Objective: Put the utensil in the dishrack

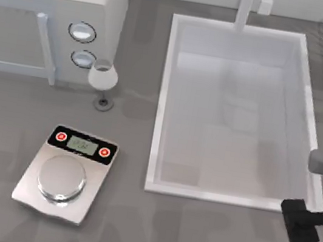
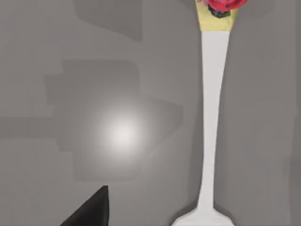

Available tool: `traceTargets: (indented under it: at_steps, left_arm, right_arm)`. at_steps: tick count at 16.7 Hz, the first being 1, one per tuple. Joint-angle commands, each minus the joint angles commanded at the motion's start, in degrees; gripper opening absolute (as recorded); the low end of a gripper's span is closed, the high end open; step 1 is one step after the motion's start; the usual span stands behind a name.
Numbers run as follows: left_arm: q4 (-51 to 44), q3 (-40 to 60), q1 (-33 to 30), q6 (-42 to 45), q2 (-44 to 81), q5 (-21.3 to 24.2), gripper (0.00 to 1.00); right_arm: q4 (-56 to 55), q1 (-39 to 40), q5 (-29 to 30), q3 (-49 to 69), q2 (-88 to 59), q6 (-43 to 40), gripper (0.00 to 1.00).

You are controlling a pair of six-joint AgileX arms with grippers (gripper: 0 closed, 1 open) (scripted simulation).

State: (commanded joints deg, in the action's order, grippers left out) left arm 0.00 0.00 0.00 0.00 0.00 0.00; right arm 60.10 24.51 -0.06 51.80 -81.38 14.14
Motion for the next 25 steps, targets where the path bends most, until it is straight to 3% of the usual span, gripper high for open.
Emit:
traceTargets:
  at_steps: [6,15,21,25]
  left_arm:
    - [0.0,0.0,0.0,0.0,0.0,0.0,1.0]
    - [0.0,0.0,0.0,0.0,0.0,0.0,1.0]
    - [0.0,0.0,0.0,0.0,0.0,0.0,1.0]
    - [0.0,0.0,0.0,0.0,0.0,0.0,1.0]
  right_arm:
    - [-1.04,-0.21,-0.03,-0.77,-0.3,-0.08,1.0]
    - [-24.59,0.19,0.0,-12.87,-11.31,0.36,1.0]
    - [-26.79,0.25,-0.01,-14.19,-12.6,0.45,1.0]
    - [-26.79,0.25,-0.01,-14.19,-12.6,0.45,0.7]
